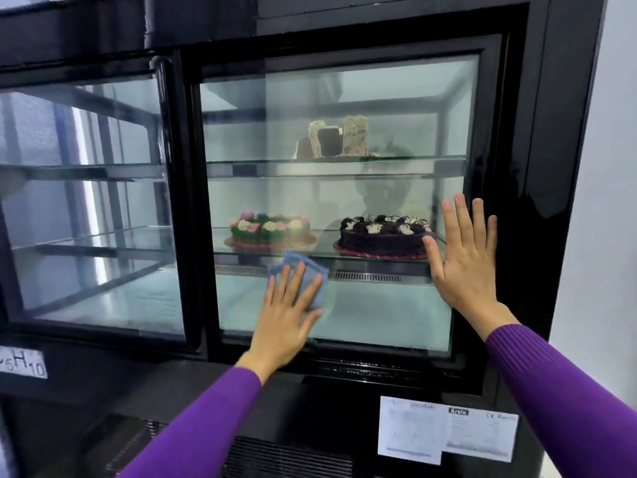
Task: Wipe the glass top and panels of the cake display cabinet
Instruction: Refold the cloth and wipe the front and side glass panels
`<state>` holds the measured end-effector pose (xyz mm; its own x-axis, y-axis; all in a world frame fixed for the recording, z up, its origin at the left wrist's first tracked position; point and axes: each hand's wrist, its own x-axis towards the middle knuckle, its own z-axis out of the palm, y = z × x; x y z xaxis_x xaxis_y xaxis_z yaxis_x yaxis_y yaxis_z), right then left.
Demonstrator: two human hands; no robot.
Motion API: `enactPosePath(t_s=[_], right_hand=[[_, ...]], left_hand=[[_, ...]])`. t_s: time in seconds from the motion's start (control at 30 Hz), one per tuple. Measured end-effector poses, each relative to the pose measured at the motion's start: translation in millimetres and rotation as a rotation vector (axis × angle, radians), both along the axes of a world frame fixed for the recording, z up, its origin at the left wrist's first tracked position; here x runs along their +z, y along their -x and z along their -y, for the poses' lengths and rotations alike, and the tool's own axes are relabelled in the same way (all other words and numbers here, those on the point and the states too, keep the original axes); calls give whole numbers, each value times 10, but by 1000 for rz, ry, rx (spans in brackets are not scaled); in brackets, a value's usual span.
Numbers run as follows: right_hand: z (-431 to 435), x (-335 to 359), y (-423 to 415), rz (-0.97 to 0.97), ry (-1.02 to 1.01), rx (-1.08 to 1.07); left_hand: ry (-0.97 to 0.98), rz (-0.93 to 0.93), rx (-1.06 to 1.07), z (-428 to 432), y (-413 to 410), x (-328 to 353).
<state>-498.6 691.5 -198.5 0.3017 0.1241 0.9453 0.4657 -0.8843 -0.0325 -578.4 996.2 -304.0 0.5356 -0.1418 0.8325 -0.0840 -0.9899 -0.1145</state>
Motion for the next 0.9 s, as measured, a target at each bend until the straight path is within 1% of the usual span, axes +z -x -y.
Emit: enactPosePath(t_s=[0.03, 0.07, 0.13, 0.17, 0.2, 0.27, 0.33, 0.37, 0.43, 0.5, 0.57, 0.63, 0.7, 0.73, 0.83, 0.87, 0.9], right_hand=[[-8, -91, 23, -19, -11, 2], [-12, -197, 44, -33, -16, 1], [-16, -389, 90, -48, -5, 5], [-14, -459, 114, -55, 11, 8], [-9, -503, 141, -63, 24, 13], [12, -473, 202, -39, 32, 39], [44, -263, 247, 67, 49, 46], [72, -98, 258, 129, 56, 38], [154, 302, 273, 231, 48, 10], [259, 718, 268, 281, 25, -31], [378, 1056, 238, 284, 1, -95], [502, 1240, 165, 249, -15, -160], [603, 1267, 67, 195, -10, -192], [637, 1243, 24, 177, 2, -199], [682, 1175, -38, 179, -1, -187], [680, 1172, -35, 183, -8, -179], [674, 1172, -30, 184, -14, -174]], left_hand=[[9, -29, 18, -83, 76, -326], [90, -50, 54, -187, 170, -578], [348, -74, 129, -334, 293, -789], [427, -88, 151, -327, 296, -789], [438, -97, 149, -267, 276, -731], [303, -93, 71, -62, 185, -513], [138, -43, 3, 111, 47, -114], [110, 1, -18, 159, -34, 178], [166, 106, -31, 235, -167, 876], [289, 203, -12, 277, -245, 1626], [394, 291, 12, 332, -288, 2312], [420, 352, 28, 489, -354, 2741], [329, 355, 3, 772, -428, 2805], [231, 333, -27, 919, -453, 2706], [-141, 261, -73, 1041, -492, 2043], [-207, 258, -60, 950, -485, 1848], [-207, 267, -43, 831, -475, 1747]])
